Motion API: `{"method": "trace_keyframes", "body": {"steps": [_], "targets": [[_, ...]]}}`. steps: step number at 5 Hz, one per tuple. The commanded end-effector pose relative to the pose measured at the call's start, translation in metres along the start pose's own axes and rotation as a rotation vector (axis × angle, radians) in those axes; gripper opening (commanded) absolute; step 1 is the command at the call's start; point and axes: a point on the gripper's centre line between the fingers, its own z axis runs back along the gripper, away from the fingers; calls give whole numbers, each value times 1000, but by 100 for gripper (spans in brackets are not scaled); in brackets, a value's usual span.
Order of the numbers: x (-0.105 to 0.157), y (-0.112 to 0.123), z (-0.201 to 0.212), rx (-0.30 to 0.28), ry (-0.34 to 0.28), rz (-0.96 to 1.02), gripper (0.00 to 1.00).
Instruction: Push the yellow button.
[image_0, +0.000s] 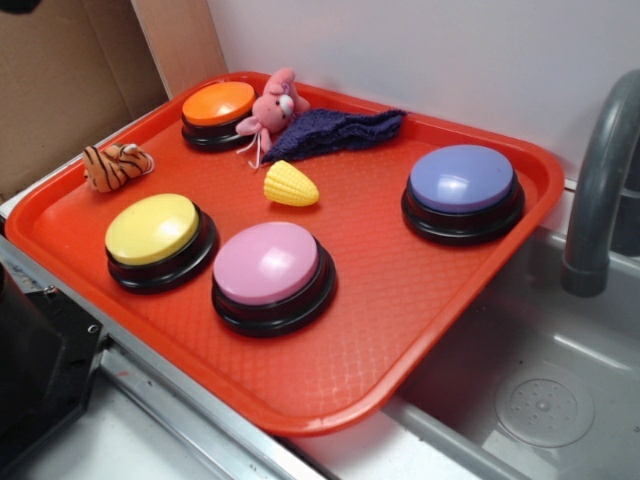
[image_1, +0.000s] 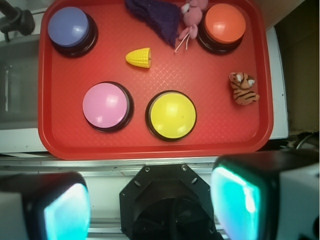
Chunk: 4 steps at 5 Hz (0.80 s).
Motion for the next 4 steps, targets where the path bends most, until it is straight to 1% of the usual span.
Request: {"method": "trace_keyframes", "body": {"steps": [1,2,3,4], "targets": [[0,0,0,0,0,0,100],[46,20,-54,-26,150,-231,100],[56,16,-102,-18,111,-403,100],[52,17,-151,42,38,-484,100]]}}
